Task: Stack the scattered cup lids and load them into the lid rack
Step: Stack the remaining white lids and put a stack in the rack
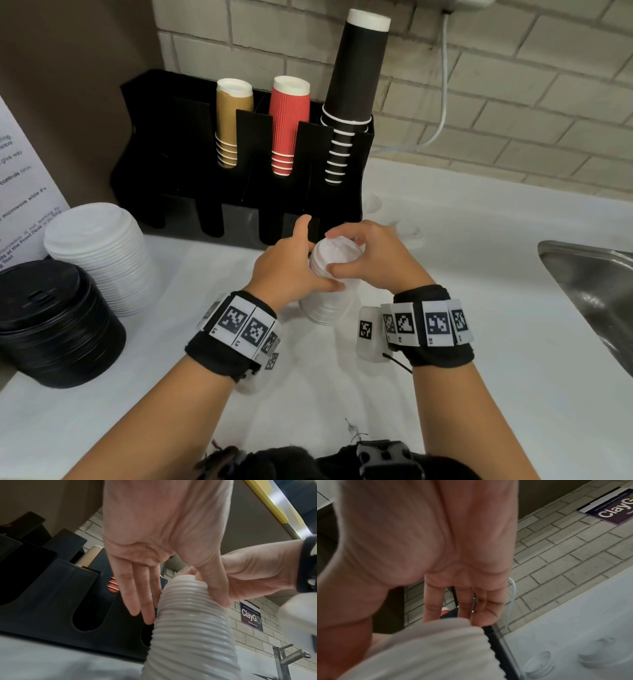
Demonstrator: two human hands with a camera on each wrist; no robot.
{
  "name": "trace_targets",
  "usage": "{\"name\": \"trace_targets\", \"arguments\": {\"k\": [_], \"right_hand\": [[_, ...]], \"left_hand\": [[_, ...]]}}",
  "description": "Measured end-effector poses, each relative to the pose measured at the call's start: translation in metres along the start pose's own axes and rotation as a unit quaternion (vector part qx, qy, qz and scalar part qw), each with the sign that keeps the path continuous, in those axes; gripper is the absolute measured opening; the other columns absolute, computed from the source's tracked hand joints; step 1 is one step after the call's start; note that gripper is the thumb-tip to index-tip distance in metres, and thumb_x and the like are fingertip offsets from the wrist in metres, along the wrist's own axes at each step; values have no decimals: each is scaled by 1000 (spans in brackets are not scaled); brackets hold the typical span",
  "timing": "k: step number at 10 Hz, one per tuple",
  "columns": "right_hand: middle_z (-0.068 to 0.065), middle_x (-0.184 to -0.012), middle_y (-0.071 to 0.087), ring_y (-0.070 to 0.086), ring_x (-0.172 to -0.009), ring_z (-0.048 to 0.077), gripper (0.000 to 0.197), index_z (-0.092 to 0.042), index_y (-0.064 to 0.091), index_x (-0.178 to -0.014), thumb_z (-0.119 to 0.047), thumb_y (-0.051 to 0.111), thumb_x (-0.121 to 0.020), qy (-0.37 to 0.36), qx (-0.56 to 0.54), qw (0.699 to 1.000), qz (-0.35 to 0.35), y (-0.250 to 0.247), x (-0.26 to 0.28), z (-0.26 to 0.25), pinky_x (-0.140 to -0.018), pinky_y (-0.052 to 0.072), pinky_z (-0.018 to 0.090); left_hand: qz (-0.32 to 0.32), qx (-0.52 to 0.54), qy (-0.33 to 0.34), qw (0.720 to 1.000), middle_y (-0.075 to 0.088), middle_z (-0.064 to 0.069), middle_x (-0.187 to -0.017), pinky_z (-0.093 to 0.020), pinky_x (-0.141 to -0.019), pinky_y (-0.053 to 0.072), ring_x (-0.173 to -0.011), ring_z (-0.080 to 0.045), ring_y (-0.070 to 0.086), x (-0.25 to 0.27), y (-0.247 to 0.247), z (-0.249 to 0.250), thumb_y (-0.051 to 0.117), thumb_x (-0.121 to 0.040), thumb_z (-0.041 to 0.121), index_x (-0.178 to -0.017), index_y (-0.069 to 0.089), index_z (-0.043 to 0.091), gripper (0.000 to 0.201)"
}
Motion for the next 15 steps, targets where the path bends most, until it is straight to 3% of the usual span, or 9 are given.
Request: {"name": "trace_targets", "arguments": {"k": [2, 4, 5, 7, 9, 10, 12, 14, 15], "right_hand": [[-1, -108, 58, 52, -96, 11, 51, -25, 64, -116, -25, 82, -68, -7, -19, 1000, 7, 4, 0, 3, -72, 35, 5], [-5, -91, 70, 64, -86, 8, 15, -24, 67, -81, -31, 79, -76, 25, -167, 985, -27, -14, -9, 31, -73, 48, 17], [-1, -89, 69, 59, -82, 16, 12, -23, 66, -77, -27, 64, -88, 120, -112, 981, 100, -42, -39, 79, -74, 45, 26], [11, -146, 44, 44, -130, 31, 37, -14, 55, -133, -15, 45, -97, 186, 116, 971, -97, 9, -119, 131, -105, 36, 33], [17, -151, 33, 35, -137, 34, 45, -4, 38, -144, -11, 42, -99, 179, 191, 957, -122, 32, -142, 147, -111, 27, 39], [19, -140, 47, 45, -128, 35, 37, 0, 47, -135, -9, 39, -100, 181, 190, 956, -130, 29, -143, 144, -100, 35, 35], [14, -118, 65, 57, -100, 22, 31, -2, 68, -112, -24, 60, -91, 190, 12, 982, -18, -4, -125, 125, -82, 41, 27], [0, -103, 65, 58, -90, 12, 30, -11, 71, -110, -7, 69, -81, 138, -196, 933, 269, -51, -43, 89, -65, 44, 6], [-4, -101, 64, 60, -93, 11, 29, -15, 70, -109, -5, 66, -82, 117, -240, 907, 325, -68, -8, 76, -73, 49, 17]], "left_hand": [[-21, 21, 25, 999, 68, 13, -101, -40, -83, 55, -95, -9, 63, 1, -3, 6, 87, -59, 48, -118, 60, 32, 67], [-38, -1, 11, 999, 69, 14, -104, -41, -87, 53, -100, -10, 63, -6, -6, 9, 86, -60, 50, -118, 63, 35, 64], [-50, -15, 2, 999, 66, 14, -112, -43, -91, 52, -105, -12, 60, -11, -6, 9, 86, -59, 51, -120, 61, 32, 68], [-59, -15, -11, 998, 66, 17, -110, -40, -91, 52, -103, -8, 60, -13, -6, 6, 86, -57, 53, -117, 60, 34, 68], [-59, -14, -19, 998, 65, 20, -108, -38, -88, 52, -93, -5, 61, -13, -6, 4, 86, -56, 54, -115, 59, 38, 67], [-55, -5, -22, 998, 65, 21, -107, -38, -87, 53, -90, -3, 61, -12, -7, 3, 87, -55, 53, -113, 60, 39, 65], [-47, 8, -20, 999, 65, 20, -107, -38, -88, 52, -92, -4, 61, -8, -7, 4, 87, -57, 51, -113, 61, 37, 63], [-41, 19, -13, 999, 64, 19, -112, -39, -90, 52, -98, -8, 62, -3, -4, 3, 86, -60, 49, -119, 59, 37, 66], [-32, 38, -10, 999, 62, 17, -117, -41, -91, 52, -102, -11, 60, 1, -2, 1, 87, -61, 47, -121, 57, 39, 67]]}}
Point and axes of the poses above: each hand's wrist, its own x-axis away from the middle knuckle, its own y-axis out of the palm, z = x × y, the point moved 6 cm from there along -x, towards the middle knuckle
